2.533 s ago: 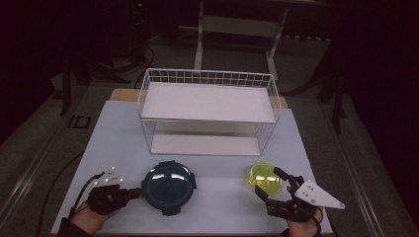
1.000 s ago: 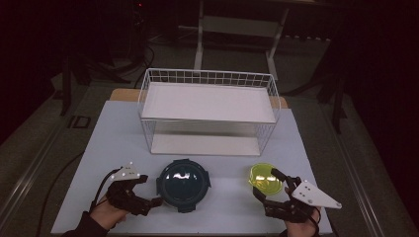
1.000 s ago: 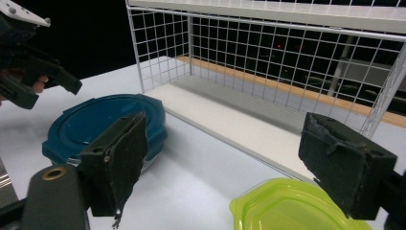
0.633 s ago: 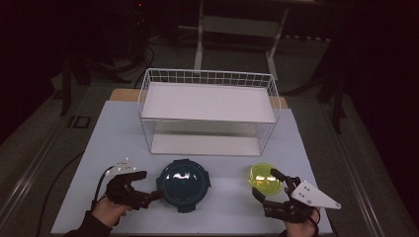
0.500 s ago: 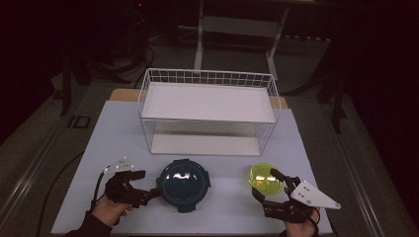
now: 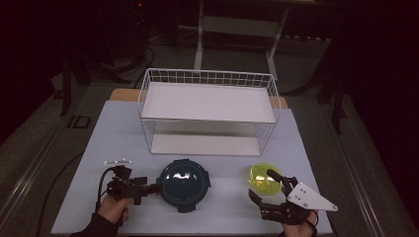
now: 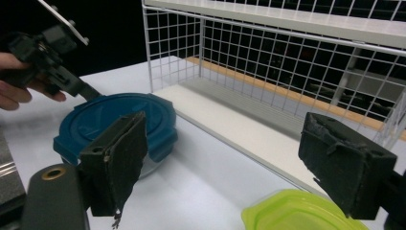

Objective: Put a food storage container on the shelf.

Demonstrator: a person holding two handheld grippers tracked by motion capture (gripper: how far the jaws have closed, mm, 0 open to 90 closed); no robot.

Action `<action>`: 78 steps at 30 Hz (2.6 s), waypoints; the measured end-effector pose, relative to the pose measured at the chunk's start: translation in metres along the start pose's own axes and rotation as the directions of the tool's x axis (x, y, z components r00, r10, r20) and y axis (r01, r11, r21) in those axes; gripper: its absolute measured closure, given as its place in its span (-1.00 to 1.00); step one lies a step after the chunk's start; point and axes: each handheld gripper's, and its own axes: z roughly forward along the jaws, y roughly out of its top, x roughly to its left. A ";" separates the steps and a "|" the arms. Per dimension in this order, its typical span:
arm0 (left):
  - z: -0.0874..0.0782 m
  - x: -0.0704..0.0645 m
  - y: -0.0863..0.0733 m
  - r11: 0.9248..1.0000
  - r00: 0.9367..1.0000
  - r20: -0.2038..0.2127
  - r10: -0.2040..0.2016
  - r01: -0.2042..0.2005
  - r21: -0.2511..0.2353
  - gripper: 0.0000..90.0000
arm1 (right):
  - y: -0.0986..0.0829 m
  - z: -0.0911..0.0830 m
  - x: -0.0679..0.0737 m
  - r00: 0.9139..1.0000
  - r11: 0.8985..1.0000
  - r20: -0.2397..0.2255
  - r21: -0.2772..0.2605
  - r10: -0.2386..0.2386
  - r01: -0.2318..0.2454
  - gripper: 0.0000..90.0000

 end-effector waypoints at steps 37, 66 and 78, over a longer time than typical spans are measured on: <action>0.005 -0.002 0.001 0.994 0.989 0.135 -0.068 0.056 0.094 0.19 | -0.001 0.060 0.020 0.953 0.941 -0.171 0.276 0.251 -0.199 -0.65; -0.002 -0.009 -0.007 0.989 0.978 0.184 0.102 -0.120 0.090 0.24 | -0.019 0.120 0.023 0.838 0.801 -0.250 0.512 0.485 -0.310 0.14; -0.003 -0.012 -0.010 0.988 0.977 0.178 0.114 -0.130 0.082 0.24 | -0.024 0.120 0.020 0.792 0.770 -0.264 0.527 0.551 -0.360 0.21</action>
